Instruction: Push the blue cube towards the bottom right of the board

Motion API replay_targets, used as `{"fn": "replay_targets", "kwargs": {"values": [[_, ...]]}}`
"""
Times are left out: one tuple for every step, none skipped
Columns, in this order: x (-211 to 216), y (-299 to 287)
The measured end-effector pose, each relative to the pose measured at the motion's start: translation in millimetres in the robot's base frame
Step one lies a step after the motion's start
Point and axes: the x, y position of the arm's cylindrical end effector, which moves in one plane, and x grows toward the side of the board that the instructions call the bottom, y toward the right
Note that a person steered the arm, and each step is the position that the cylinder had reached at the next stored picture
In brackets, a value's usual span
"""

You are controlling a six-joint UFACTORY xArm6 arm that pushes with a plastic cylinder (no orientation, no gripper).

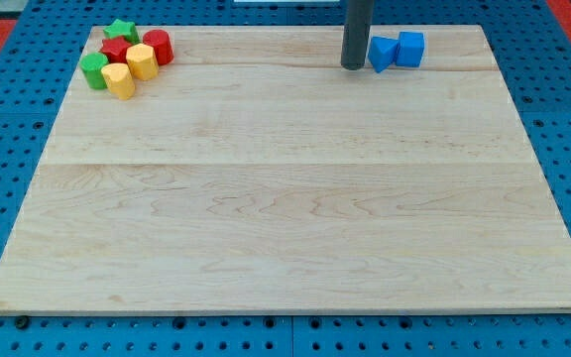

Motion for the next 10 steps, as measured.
{"fn": "replay_targets", "kwargs": {"values": [[3.0, -1.1], [3.2, -1.1], [3.2, -1.2], [3.2, -0.3], [8.4, -9.2], [11.7, -18.0], [-38.5, -12.1], [-75.0, 64.1], [-66.2, 142.7], [-39.9, 130.3]]}}
